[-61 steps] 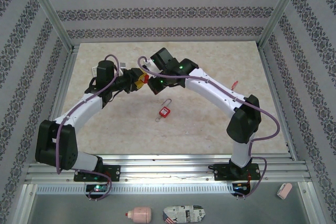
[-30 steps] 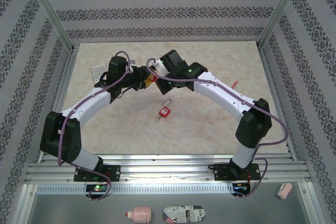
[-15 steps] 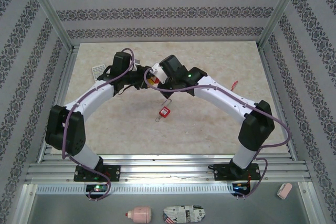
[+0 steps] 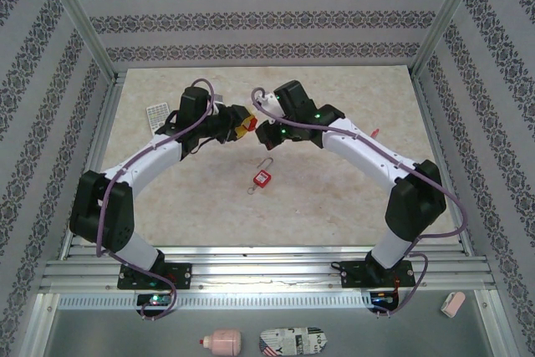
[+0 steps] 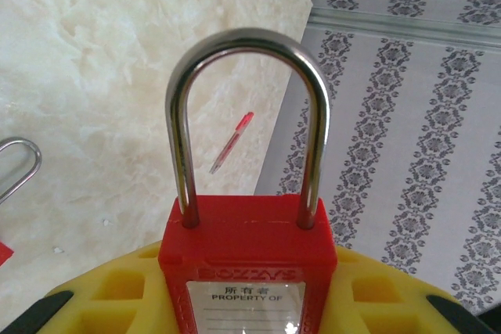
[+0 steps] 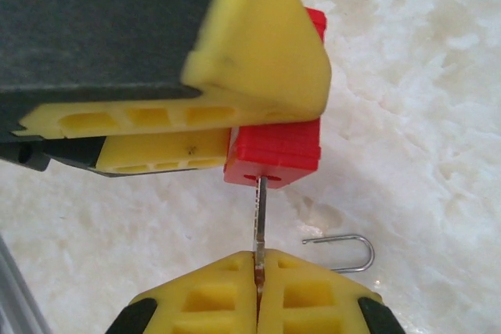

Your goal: Unlock with the key

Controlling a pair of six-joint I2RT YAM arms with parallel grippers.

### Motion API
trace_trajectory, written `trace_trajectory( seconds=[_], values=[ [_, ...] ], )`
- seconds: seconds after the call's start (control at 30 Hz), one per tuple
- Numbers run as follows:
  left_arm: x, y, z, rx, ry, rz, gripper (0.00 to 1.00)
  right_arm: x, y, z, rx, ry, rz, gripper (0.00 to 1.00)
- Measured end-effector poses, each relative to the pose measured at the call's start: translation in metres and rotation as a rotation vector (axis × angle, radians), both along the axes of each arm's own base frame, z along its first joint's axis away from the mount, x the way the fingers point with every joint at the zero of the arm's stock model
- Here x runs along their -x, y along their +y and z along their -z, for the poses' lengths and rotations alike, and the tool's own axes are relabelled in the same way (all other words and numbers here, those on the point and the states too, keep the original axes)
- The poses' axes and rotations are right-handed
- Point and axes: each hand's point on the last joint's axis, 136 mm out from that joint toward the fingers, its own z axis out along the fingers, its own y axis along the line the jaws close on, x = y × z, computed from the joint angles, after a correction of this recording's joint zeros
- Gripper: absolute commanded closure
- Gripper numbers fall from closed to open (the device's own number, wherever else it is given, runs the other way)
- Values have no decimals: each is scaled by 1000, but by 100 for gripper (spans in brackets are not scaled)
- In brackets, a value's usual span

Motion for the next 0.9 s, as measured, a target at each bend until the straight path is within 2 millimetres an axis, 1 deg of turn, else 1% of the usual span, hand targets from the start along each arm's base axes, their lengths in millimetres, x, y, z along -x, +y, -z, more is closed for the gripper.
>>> trace_trajectory(
  seconds=[0.17,0.27,0.37,0.67,0.7,0.73,0.77,0.8,0.9],
  values=[
    [-2,-2,-1,13,-19,-15,100,-6,0,-4,-86,48,29,100],
    [5,-9,0,31,-18,8,100,-11,2,-8,-129,50,42,100],
    [6,-10,0,34,-26,2,100,-10,1,-8,-147,73,47,100],
    [6,-10,0,35,-22,-3,100,-11,1,-6,-149,71,51,100],
    [5,-10,0,34,-22,-6,100,-11,1,-5,-153,65,53,96],
    [5,-10,1,32,-21,-8,100,-12,1,-5,-158,62,55,87],
    [5,-10,1,32,-21,-8,100,-11,1,-5,-164,64,60,72],
    [5,-10,1,33,-21,-5,100,-11,0,-5,-169,67,65,62],
    [6,-11,1,31,-27,7,100,-6,3,-14,-221,79,41,47]
  ],
)
